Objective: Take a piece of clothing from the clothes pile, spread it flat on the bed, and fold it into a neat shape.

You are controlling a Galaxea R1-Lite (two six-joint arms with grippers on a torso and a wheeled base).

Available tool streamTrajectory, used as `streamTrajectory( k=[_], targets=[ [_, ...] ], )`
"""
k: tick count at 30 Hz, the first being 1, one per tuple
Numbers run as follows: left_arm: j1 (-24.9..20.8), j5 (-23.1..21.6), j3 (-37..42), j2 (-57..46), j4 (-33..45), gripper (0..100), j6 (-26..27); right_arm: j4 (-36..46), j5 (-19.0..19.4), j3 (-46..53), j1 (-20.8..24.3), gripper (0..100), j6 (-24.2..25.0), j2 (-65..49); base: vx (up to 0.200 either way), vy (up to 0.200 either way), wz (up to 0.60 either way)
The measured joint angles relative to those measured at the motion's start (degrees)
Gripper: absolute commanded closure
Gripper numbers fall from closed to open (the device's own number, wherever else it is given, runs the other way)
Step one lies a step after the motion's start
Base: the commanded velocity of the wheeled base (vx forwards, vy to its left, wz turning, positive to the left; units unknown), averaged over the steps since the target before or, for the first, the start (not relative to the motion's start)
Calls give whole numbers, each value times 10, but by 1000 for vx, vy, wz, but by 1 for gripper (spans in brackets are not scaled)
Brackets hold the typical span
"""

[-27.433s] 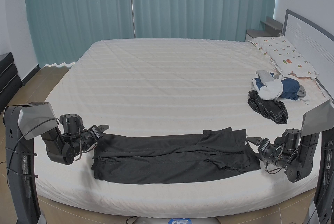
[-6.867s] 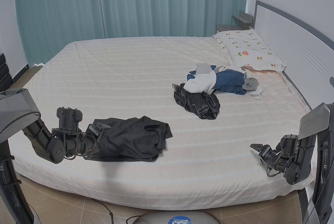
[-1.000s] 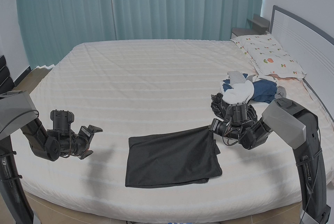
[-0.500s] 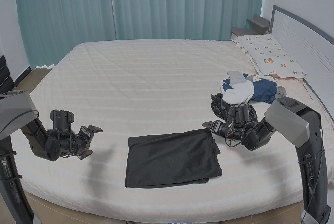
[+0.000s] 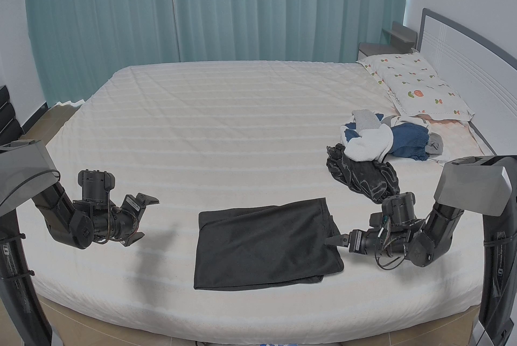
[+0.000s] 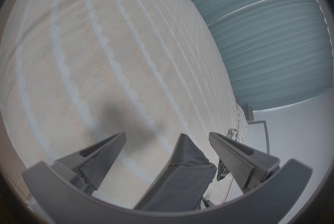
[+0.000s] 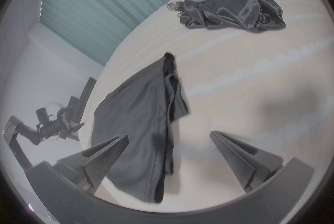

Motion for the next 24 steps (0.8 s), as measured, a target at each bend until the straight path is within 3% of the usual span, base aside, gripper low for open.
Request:
streamTrajectory(
  k=[5,10,11,24],
  targets=[
    [0,0,0,0,0,0,0,-89,41,77,1,0,-10,-14,0,0,0],
    [0,0,0,0,0,0,0,-115,46,106,17,0,-18,-7,0,0,0],
    [0,0,0,0,0,0,0,-117,46,107,18,100,-20,-6,0,0,0],
    [0,-1,-1,0,0,0,-1,-123,44,131,24,100,-44,1,0,0,0]
  ],
)
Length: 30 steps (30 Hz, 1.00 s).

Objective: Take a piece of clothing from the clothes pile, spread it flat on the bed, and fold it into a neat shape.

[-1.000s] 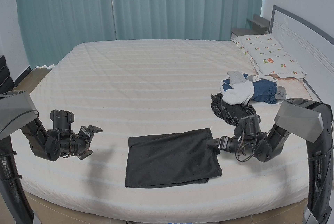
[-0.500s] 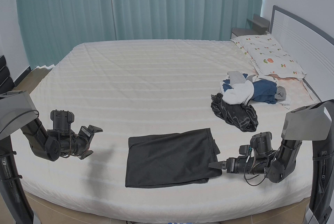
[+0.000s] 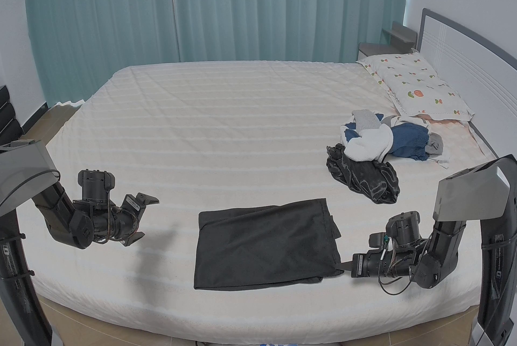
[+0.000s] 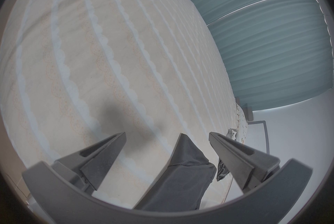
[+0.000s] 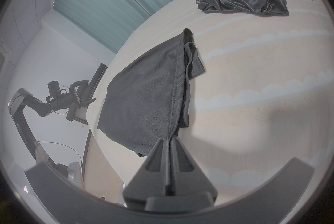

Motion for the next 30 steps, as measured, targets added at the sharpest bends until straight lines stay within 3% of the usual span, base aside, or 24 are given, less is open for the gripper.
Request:
streamTrajectory(
  k=[10,11,23,30],
  targets=[
    [0,0,0,0,0,0,0,-13,0,26,-9,100,-22,-5,0,0,0],
    [0,0,0,0,0,0,0,-13,0,26,-9,0,-22,-5,0,0,0],
    [0,0,0,0,0,0,0,-34,3,49,-12,0,-9,-15,0,0,0],
    [0,0,1,0,0,0,1,-136,6,80,-26,0,90,-20,0,0,0]
  ],
)
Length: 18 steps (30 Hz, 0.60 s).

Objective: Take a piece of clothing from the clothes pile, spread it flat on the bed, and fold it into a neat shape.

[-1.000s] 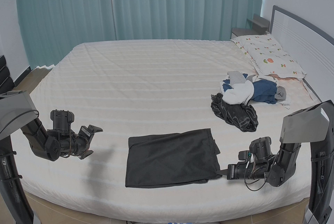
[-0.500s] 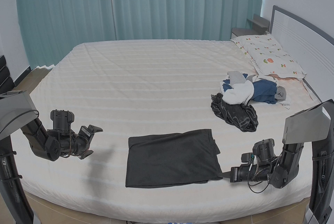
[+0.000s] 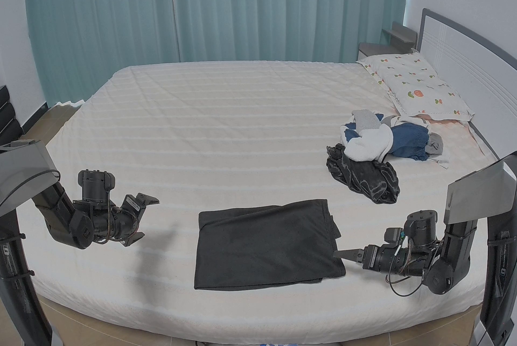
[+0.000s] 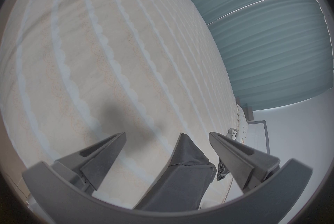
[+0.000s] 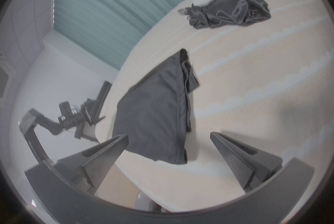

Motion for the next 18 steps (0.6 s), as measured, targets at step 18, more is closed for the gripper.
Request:
streamTrajectory(
  k=[18],
  targets=[
    [-6,9,3,2,0,0,1,-97,-6,14,-28,0,97,50,-67,0,0]
  ],
)
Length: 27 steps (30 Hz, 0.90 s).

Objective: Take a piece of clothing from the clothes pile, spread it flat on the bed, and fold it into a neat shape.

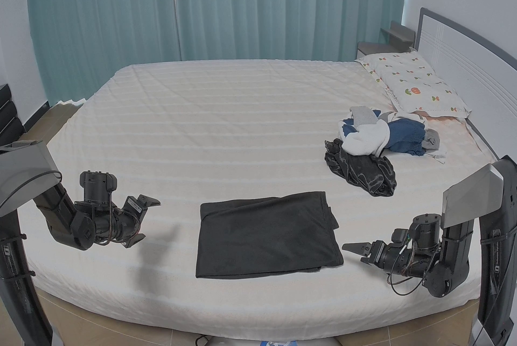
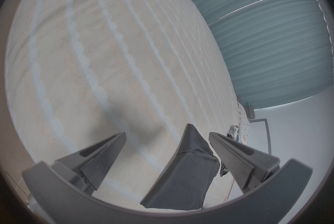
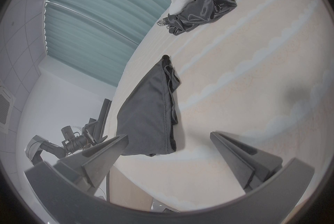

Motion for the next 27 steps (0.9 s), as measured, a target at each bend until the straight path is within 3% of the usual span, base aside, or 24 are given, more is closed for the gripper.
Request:
streamTrajectory(
  k=[4,20,27],
  targets=[
    [0,-1,-2,0,0,0,0,0,0,0,0,0,0,2,0,0,0],
    [0,-2,-7,1,1,0,-1,0,-2,4,2,0,-4,5,0,-200,0],
    [-1,1,-2,0,0,0,2,0,-2,4,2,0,-5,6,0,0,0]
  ],
)
